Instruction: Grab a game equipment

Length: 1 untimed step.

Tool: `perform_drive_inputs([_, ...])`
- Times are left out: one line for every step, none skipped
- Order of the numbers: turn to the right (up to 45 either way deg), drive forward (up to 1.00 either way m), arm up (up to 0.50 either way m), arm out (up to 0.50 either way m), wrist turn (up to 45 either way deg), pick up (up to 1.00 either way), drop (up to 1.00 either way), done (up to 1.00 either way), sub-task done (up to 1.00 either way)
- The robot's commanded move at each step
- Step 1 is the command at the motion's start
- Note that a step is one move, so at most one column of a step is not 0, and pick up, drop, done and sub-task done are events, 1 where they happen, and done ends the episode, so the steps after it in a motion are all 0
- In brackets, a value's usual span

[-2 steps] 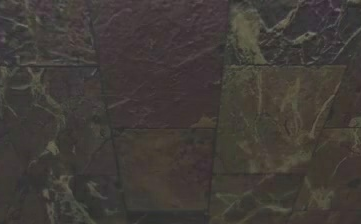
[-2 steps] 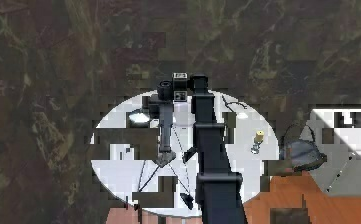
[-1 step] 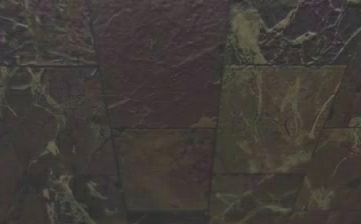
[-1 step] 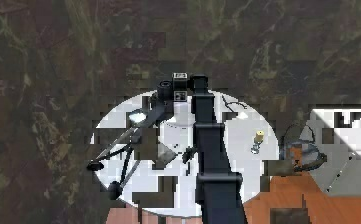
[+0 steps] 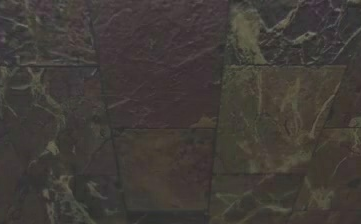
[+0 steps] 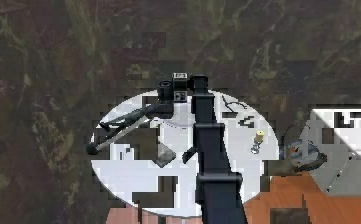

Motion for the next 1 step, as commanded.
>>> perform_drive_inputs([0.0, 0.00, 0.00, 0.00, 45.0, 0.00, 0.00, 0.00, 0.00])
